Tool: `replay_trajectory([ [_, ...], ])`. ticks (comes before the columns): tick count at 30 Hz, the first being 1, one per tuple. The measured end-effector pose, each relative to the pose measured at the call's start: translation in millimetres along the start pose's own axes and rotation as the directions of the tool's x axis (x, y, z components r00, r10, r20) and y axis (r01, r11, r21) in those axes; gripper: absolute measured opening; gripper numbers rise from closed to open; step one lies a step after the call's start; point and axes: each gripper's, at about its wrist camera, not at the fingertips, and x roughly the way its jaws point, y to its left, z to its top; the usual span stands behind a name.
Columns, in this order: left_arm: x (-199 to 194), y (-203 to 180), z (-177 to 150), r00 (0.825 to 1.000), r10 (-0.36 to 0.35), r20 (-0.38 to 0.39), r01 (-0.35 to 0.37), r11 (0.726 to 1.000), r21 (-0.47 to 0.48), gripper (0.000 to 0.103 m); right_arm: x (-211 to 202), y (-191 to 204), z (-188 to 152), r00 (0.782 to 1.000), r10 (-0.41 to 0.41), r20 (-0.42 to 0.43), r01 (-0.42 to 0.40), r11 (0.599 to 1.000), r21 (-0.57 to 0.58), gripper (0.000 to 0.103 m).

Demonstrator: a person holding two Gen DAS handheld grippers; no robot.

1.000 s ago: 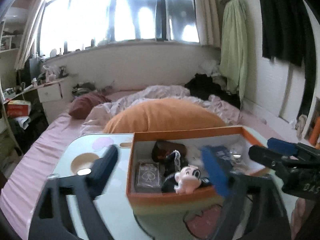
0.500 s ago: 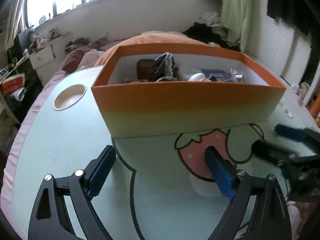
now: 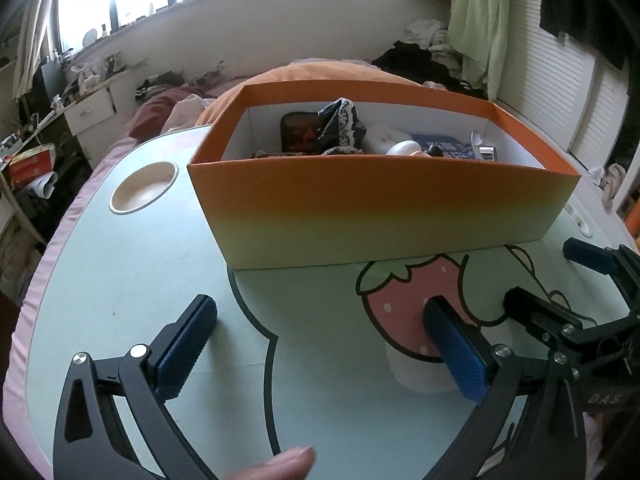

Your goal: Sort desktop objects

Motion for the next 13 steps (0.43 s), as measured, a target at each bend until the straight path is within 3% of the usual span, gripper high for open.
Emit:
replay_trajectory([
  [13,3.1,-1.9,-5.8,1.000,-0.004,0.020,0.004,1.000,0.005,0.103,-1.3,1.1,-1.2,1.000,0.000,0.002,0.000,1.000,0.000,0.103],
])
